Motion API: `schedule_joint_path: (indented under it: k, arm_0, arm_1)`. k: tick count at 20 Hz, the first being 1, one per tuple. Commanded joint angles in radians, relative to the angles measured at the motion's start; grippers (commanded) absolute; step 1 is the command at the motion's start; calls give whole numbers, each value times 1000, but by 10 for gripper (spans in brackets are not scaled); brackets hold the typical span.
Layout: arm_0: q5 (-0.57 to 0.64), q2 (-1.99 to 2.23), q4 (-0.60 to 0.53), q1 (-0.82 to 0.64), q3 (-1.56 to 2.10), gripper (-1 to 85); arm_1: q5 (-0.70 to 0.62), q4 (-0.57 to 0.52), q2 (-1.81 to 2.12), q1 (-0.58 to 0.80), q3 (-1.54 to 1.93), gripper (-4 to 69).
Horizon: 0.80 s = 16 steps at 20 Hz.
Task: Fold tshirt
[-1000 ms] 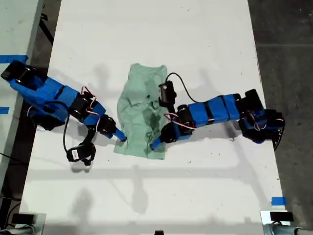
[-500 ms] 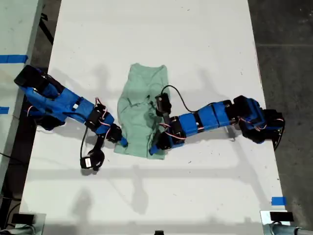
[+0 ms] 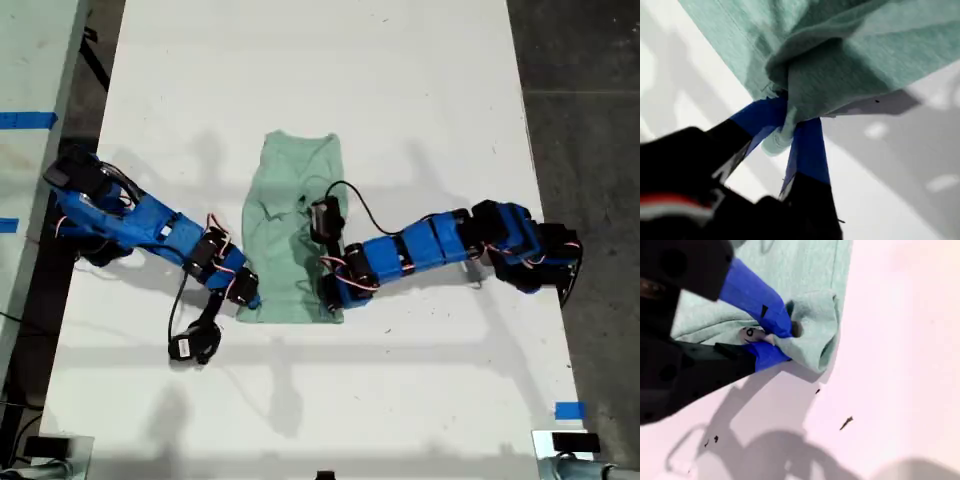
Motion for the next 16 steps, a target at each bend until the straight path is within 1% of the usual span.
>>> schedule_joint_path:
  k: [1, 3, 6, 9, 10, 12, 13, 16]
  arm_0:
    - [-11, -17, 49, 44, -120, 1]
    - [-14, -41, 66, 80, -209, 1]
    - [-46, -61, 107, 146, -374, 1]
    - [-61, -92, 135, 187, -518, 1]
    - [-66, -86, 150, 189, -552, 1]
    - [-66, -67, 224, 181, -626, 1]
    - [-60, -41, 238, 169, -626, 1]
    - [-5, 46, 293, 101, -623, 1]
  arm_1:
    - [-15, 0, 25, -34, -31, -5]
    - [-21, 14, 57, -63, -31, -5]
    - [8, 78, 161, -140, -31, -5]
    - [26, 98, 238, -183, -31, -5]
    - [23, 98, 252, -183, -31, -5]
    - [-8, 98, 265, -161, -32, -5]
    - [-32, 98, 273, -144, -32, -5]
    - [-127, 109, 310, -69, -32, -5]
